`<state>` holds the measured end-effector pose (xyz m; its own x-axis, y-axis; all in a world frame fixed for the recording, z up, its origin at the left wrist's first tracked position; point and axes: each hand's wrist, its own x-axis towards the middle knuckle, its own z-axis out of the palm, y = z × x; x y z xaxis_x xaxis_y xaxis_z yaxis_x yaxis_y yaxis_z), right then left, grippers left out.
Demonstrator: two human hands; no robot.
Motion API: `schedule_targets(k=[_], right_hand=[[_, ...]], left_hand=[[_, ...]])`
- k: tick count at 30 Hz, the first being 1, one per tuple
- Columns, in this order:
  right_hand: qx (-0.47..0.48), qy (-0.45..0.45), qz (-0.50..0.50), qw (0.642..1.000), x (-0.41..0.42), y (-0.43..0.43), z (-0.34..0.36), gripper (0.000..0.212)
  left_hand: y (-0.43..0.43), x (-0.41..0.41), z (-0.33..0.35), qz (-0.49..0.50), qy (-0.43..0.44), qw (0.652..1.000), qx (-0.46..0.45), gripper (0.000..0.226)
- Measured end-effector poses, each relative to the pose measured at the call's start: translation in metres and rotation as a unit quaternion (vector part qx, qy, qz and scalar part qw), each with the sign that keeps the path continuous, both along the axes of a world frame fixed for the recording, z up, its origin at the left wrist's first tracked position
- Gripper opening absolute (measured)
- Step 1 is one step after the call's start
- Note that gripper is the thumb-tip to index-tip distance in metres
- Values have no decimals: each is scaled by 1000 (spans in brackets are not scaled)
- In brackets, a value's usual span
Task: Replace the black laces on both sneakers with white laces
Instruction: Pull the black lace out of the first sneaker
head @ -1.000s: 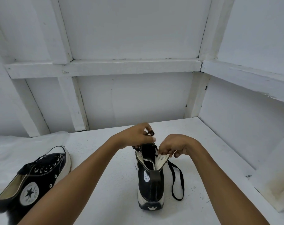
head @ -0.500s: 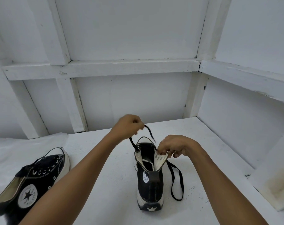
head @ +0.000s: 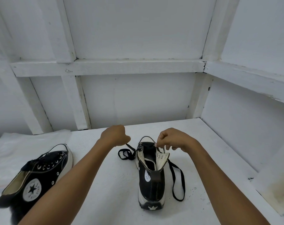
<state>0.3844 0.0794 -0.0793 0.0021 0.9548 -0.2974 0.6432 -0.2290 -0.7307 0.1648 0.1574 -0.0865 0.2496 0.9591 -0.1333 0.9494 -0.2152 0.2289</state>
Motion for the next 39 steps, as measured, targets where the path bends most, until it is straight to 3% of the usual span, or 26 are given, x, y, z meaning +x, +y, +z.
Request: schedule_targets(k=[4, 10, 16, 25, 28, 34, 39], right_hand=[[57, 17, 36, 998, -10, 2, 2, 12], [47, -20, 80, 995, -22, 7, -2, 16], [47, -26, 89, 995, -21, 5, -5, 5], [116, -48, -130, 984, 5, 14, -16, 25], [112, -23, -84, 990, 6, 11, -13, 4], [144, -103, 75, 981, -18, 11, -5, 19], [108, -167, 131, 971, -32, 18, -13, 9]], left_hand=[[-14, 11, 13, -60, -160, 975, -144, 33], [-30, 21, 17, -145, -92, 964, -202, 24], [-29, 15, 12, -108, -157, 947, -260, 17], [-24, 9, 8, -111, -185, 935, -282, 20], [-24, 10, 8, -113, -180, 936, -281, 18], [-22, 13, 11, -115, -167, 942, -268, 16], [-22, 11, 11, -125, -172, 939, -272, 23]])
